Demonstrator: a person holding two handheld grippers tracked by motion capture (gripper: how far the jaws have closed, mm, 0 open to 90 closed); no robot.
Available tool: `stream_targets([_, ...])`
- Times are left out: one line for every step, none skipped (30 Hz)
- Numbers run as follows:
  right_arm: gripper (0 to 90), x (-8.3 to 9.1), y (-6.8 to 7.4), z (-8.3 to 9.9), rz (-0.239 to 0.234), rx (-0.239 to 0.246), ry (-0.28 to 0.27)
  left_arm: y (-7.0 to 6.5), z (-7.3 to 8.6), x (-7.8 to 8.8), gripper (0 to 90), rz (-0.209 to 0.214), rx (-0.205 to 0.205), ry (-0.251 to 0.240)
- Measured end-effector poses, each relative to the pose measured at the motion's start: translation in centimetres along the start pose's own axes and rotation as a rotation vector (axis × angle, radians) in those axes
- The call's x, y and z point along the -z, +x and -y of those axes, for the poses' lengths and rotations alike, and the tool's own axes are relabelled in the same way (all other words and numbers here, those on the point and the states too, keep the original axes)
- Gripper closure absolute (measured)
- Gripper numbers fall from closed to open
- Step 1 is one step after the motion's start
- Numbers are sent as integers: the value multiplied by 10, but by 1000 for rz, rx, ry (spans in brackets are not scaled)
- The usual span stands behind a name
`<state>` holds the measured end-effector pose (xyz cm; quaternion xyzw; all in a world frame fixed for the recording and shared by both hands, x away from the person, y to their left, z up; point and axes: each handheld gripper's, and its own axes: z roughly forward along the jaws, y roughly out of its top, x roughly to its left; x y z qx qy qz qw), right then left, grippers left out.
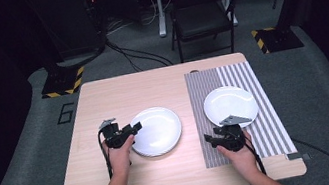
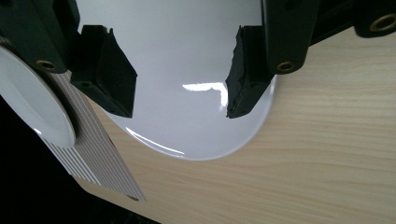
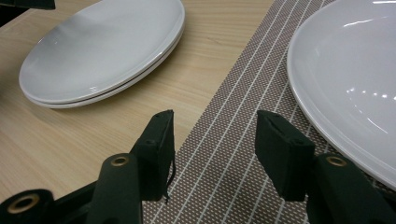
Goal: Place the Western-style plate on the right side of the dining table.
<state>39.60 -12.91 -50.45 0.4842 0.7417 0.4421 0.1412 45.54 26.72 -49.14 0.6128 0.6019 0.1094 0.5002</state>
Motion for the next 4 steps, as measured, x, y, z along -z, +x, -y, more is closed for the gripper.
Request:
stream_targets([467,0,0,0,0,6,-1,4,-1,3,419,-11,17,-17])
stream_targets([463,-1,1,0,0,17,0,8,-2,6,412,-23,29,-30])
stream_targets([459,-3,2,0,-1,25,1,10,-3,7,409,-32,41,-35])
stream_targets([452,-4,3,0,0,37,3,16,-4,11,405,-57,34,-33])
